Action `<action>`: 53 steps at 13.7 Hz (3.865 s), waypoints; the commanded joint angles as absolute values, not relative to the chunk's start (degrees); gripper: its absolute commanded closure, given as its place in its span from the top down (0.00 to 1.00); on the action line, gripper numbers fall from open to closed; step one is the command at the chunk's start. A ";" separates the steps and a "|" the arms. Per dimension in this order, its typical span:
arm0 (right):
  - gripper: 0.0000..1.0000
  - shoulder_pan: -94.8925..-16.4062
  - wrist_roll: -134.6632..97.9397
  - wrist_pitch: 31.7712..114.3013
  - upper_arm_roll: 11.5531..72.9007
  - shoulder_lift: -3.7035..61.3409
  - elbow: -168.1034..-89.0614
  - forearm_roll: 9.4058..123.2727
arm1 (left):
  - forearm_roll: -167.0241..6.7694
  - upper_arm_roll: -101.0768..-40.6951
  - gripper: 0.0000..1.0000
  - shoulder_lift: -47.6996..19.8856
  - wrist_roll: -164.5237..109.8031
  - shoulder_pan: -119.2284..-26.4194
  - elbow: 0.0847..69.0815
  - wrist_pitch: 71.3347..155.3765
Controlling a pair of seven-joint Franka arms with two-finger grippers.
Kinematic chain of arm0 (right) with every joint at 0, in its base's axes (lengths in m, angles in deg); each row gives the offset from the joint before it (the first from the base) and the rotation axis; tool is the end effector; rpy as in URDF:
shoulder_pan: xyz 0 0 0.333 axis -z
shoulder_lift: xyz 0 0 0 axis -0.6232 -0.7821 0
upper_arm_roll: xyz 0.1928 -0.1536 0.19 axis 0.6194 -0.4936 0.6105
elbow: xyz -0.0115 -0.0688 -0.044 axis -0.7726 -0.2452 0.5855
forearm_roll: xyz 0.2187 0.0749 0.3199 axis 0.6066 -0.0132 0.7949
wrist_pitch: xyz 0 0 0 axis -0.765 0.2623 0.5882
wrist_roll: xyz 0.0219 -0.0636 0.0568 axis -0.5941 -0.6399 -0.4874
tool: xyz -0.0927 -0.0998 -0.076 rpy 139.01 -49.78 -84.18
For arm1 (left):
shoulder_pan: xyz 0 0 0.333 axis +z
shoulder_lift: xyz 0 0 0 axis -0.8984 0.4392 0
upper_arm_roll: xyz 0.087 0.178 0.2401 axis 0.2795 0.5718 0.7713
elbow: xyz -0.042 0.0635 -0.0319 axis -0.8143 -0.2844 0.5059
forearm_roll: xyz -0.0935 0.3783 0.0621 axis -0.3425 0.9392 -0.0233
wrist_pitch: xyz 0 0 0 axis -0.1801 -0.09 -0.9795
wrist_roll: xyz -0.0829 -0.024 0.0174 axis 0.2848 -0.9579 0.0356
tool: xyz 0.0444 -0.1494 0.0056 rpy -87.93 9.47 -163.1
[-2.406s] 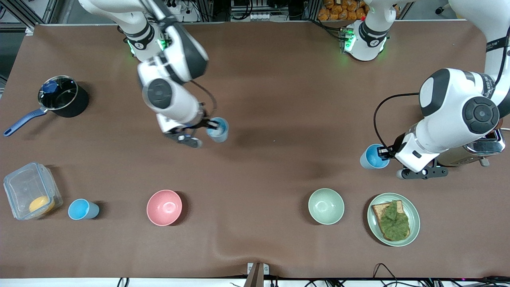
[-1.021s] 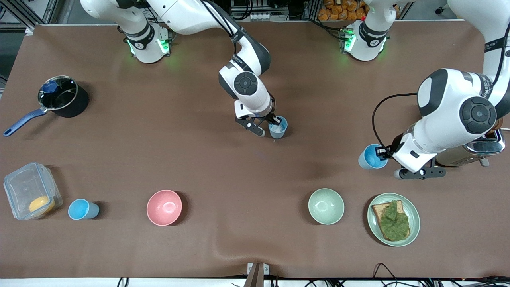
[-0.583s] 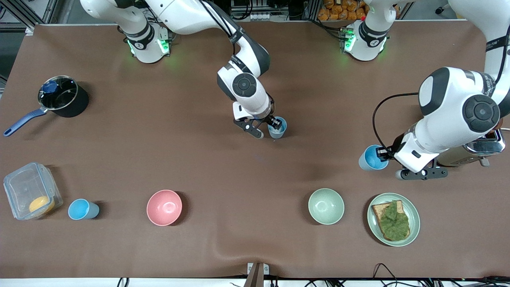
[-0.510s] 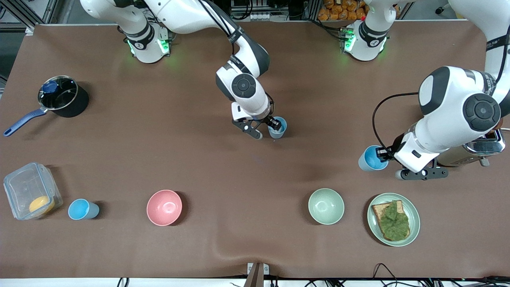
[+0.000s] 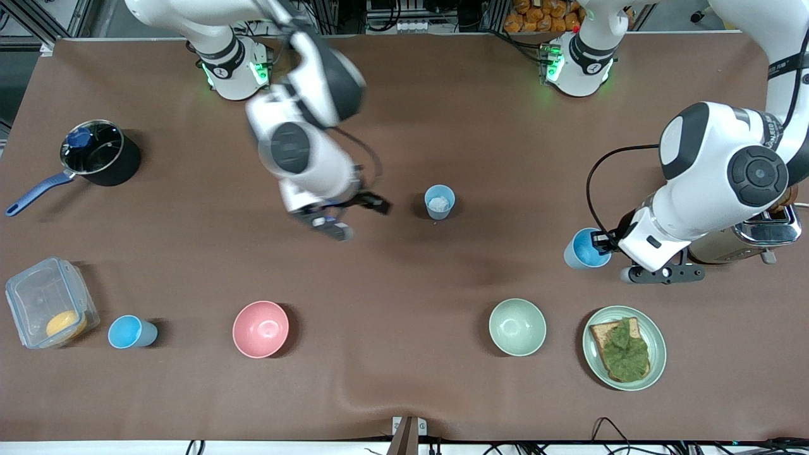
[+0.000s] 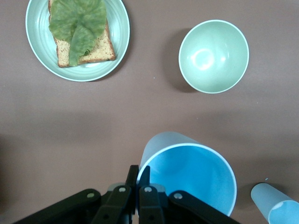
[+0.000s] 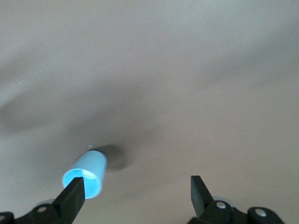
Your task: Stack blue cups with both arms
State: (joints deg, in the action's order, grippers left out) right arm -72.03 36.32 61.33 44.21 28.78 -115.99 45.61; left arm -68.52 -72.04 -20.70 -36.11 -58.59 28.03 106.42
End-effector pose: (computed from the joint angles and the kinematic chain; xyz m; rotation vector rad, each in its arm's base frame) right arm 0.5543 0.3674 0.3724 -2.9319 0.6259 0.3596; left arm 0.6353 -0.1361 0.3860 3.0818 0.0316 -0.0451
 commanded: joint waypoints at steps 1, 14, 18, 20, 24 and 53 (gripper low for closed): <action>1.00 -66.43 26.87 57.71 45.30 35.39 -120.07 42.08 | -69.46 -71.98 0.00 -20.46 -36.03 -60.43 26.19 104.74; 1.00 -46.82 3.11 50.59 45.30 50.44 -124.51 34.70 | -70.34 -71.98 0.00 -16.33 -63.86 -78.27 26.71 108.87; 1.00 -43.39 0.31 49.53 45.39 48.68 -121.23 32.66 | -70.34 -71.98 0.00 -15.19 -67.83 -82.22 27.68 109.13; 1.00 -42.16 -2.86 49.88 45.30 48.68 -121.23 35.37 | -70.34 -71.90 0.00 -15.18 -71.95 -84.94 30.04 110.44; 1.00 -39.09 -12.26 49.61 45.30 49.65 -121.49 34.68 | -70.26 -71.90 0.00 -15.36 -75.49 -88.03 34.88 114.23; 1.00 -39.78 -13.59 49.44 45.74 49.12 -122.37 27.73 | -68.15 -71.02 1.00 -30.90 -47.29 -61.24 21.44 94.47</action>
